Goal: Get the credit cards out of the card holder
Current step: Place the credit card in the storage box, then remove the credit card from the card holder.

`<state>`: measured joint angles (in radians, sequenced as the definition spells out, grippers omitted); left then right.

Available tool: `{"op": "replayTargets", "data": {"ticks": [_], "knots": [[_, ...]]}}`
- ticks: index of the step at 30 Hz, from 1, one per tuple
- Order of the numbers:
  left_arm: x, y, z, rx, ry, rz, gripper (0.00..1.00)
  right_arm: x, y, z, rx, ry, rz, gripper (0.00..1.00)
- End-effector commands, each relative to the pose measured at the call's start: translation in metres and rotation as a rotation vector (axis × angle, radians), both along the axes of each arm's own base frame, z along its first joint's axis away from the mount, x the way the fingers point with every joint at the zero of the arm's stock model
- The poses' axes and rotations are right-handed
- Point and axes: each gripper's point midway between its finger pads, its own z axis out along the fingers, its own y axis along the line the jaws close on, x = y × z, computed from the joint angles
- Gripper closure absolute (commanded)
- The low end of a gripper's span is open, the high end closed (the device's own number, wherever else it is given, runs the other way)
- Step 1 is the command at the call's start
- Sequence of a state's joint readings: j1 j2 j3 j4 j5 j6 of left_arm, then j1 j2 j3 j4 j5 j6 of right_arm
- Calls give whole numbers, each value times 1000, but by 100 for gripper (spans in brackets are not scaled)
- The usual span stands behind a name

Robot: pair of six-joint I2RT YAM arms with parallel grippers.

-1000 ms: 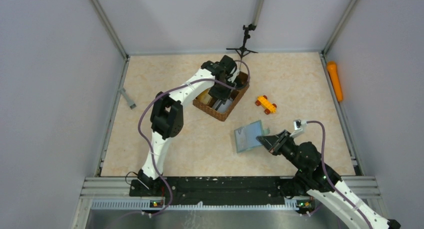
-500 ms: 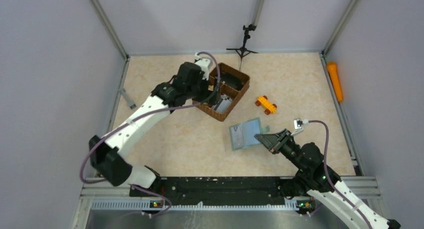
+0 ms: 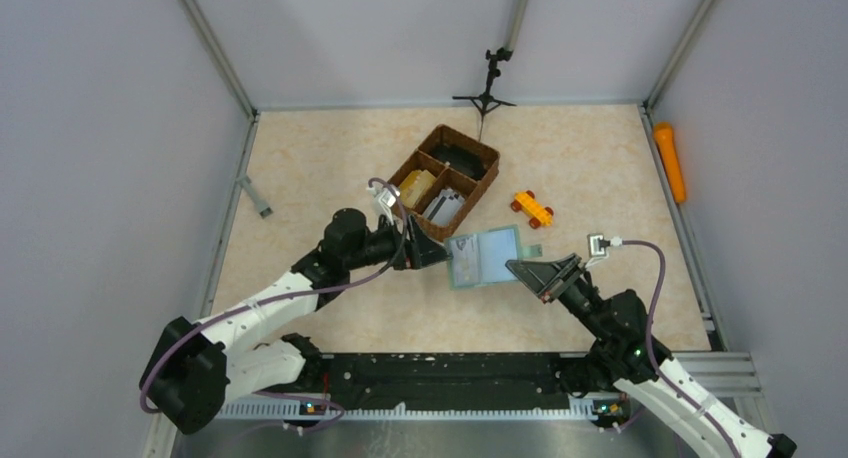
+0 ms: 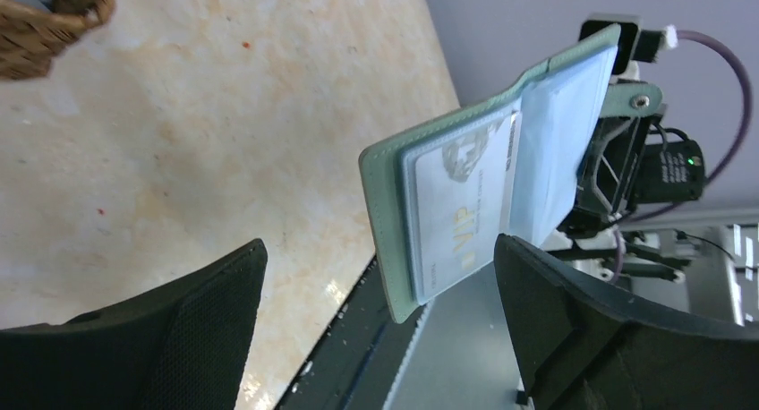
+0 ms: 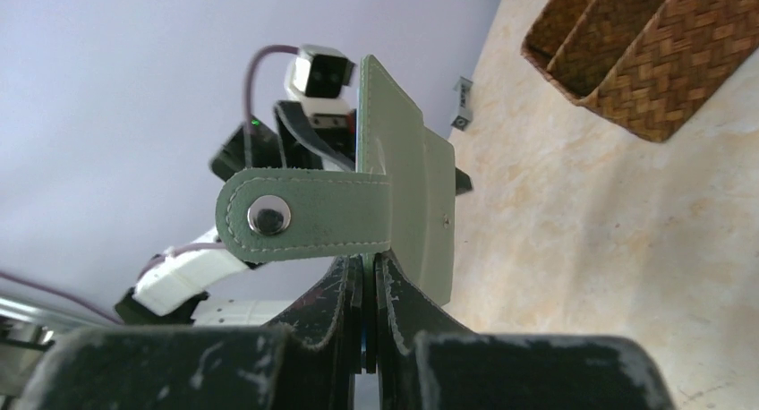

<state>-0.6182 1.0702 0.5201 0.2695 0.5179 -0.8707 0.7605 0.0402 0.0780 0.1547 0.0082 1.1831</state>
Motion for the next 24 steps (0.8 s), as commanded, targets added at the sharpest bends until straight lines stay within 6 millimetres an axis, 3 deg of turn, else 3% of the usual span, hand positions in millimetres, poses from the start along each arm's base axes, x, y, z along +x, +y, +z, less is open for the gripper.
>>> {"op": "replayTargets", "data": {"ticks": [1, 6, 9, 12, 17, 19, 20, 24], "knots": [[-23, -9, 68, -306, -126, -95, 1, -12, -1, 42, 135, -80, 50, 100], [-36, -17, 62, -348, -92, -152, 2, -14, -1, 45, 156, -73, 66, 100], [-46, -23, 69, -399, -96, -205, 9, -14, 0, 43, 163, -59, 76, 100], [-49, -29, 65, -394, -87, -227, 29, -15, 1, 40, 171, -45, 84, 100], [-49, -28, 66, -396, -117, -221, 78, -14, 2, 36, 130, -42, 75, 100], [-46, -27, 60, -351, -113, -195, 94, -11, 1, 33, 84, -42, 54, 100], [-45, -25, 59, -335, -120, -183, 98, -9, 0, 29, 45, -35, 40, 99], [-36, -18, 46, -228, -111, -107, 100, 5, -15, 11, -178, -6, -84, 58]]}}
